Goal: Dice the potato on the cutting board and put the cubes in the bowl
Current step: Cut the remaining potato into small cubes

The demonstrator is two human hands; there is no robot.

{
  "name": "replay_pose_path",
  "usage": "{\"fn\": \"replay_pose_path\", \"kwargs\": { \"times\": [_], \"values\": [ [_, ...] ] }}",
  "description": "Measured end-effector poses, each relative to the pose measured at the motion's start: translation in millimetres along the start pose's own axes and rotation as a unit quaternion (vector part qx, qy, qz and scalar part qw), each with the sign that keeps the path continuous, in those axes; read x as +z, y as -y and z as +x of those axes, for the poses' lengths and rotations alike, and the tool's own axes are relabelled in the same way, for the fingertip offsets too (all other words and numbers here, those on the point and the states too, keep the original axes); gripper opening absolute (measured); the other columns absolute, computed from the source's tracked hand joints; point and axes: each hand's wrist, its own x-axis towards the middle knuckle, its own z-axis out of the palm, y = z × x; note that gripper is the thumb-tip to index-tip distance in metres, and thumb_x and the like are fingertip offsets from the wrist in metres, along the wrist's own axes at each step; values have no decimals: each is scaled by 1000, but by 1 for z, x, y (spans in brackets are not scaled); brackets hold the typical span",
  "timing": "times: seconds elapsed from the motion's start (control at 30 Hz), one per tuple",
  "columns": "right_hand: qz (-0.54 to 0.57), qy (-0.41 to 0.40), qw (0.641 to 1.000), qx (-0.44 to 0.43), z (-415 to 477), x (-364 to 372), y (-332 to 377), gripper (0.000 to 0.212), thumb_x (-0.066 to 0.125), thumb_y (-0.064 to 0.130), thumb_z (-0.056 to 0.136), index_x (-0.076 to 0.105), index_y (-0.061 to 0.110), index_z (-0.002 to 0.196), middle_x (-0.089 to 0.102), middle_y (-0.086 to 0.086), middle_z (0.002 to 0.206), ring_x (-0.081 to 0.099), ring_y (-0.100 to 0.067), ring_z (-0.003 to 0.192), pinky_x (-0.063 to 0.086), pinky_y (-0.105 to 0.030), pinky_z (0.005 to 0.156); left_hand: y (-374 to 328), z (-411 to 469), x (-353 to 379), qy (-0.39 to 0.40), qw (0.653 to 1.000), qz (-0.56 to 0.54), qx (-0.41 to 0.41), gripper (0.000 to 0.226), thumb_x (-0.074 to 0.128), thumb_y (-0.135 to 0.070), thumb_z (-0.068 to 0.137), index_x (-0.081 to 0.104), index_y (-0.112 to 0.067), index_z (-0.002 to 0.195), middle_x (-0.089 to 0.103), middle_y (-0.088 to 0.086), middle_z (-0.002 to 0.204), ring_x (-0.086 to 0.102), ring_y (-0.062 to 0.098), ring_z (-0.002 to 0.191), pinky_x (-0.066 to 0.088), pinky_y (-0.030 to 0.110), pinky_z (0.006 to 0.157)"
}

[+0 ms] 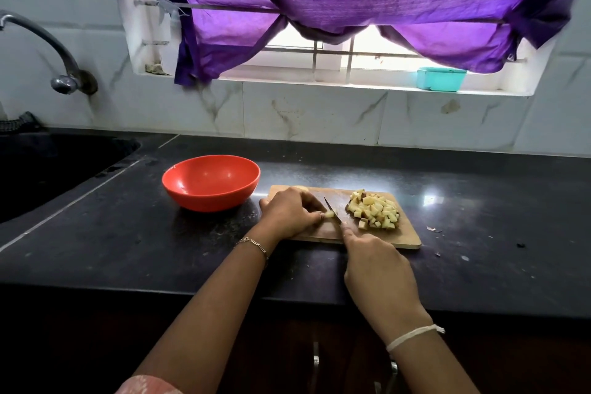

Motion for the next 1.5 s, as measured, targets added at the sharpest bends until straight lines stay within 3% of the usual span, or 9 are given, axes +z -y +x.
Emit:
{"fn": "replay_pose_path", "kwargs": {
  "times": [0.1, 0.17, 0.4, 0.73, 0.93, 1.1, 1.27, 1.5],
  "values": [
    [-5, 3, 1000, 5, 6, 1, 1, 57, 33, 7, 98, 25, 24, 152, 58, -1, 121, 60, -21, 108, 49, -31, 80, 0, -1, 0, -14, 1000, 21, -3, 7, 68, -53, 72, 68, -46, 73, 69, -20, 89, 60, 11, 98, 38, 43, 99],
    [8, 5, 1000, 22, 7, 2, 0, 58, 35, 9, 97, 24, 24, 152, 58, -2, 119, 60, -22, 106, 49, -32, 80, -2, -5, 0, -47, 997, 52, -11, 7, 68, -48, 82, 71, -42, 85, 69, -20, 94, 58, 6, 99, 29, 37, 93],
    [58, -28, 997, 32, -7, 4, -5, 59, 37, 14, 97, 23, 33, 151, 61, 1, 111, 60, -20, 102, 46, -30, 74, -8, -8, 3, -91, 994, 68, -2, 20, 67, -54, 82, 73, -39, 93, 70, -19, 96, 58, 4, 96, 27, 42, 96],
    [-31, 2, 999, -12, 3, 0, 6, 57, 32, 6, 99, 22, 22, 153, 57, -1, 121, 60, -21, 106, 48, -30, 77, -11, -10, -2, -57, 997, 59, -4, 19, 66, -50, 84, 72, -37, 95, 68, -19, 98, 57, 5, 101, 23, 37, 87],
    [24, -12, 999, 33, 5, 4, 2, 59, 35, 8, 97, 23, 25, 152, 60, -3, 119, 61, -23, 105, 50, -33, 78, -4, -13, 0, -66, 998, 10, 5, 20, 69, -57, 75, 68, -41, 87, 62, -24, 77, 60, 4, 92, 36, 42, 99],
    [61, -30, 997, 28, -11, 2, 0, 62, 38, 13, 97, 18, 33, 152, 61, 0, 114, 60, -21, 102, 48, -33, 77, -2, -16, -4, -91, 995, 30, -1, 22, 69, -58, 73, 70, -36, 77, 63, -22, 73, 58, 4, 90, 37, 43, 97],
    [35, -12, 999, 15, -12, 1, 2, 60, 38, 14, 99, 19, 34, 152, 59, 2, 116, 59, -20, 103, 48, -32, 77, -5, -17, -4, -106, 994, 40, 1, 17, 68, -49, 78, 74, -34, 84, 64, -20, 78, 58, 6, 95, 33, 42, 97],
    [-31, 3, 999, -13, 3, 1, 11, 57, 33, 6, 98, 24, 22, 152, 59, -2, 118, 60, -22, 104, 49, -31, 78, -3, -14, -2, -91, 995, 43, -2, 18, 69, -51, 79, 74, -35, 86, 60, -21, 76, 59, 9, 95, 34, 44, 100]
  ]
}}
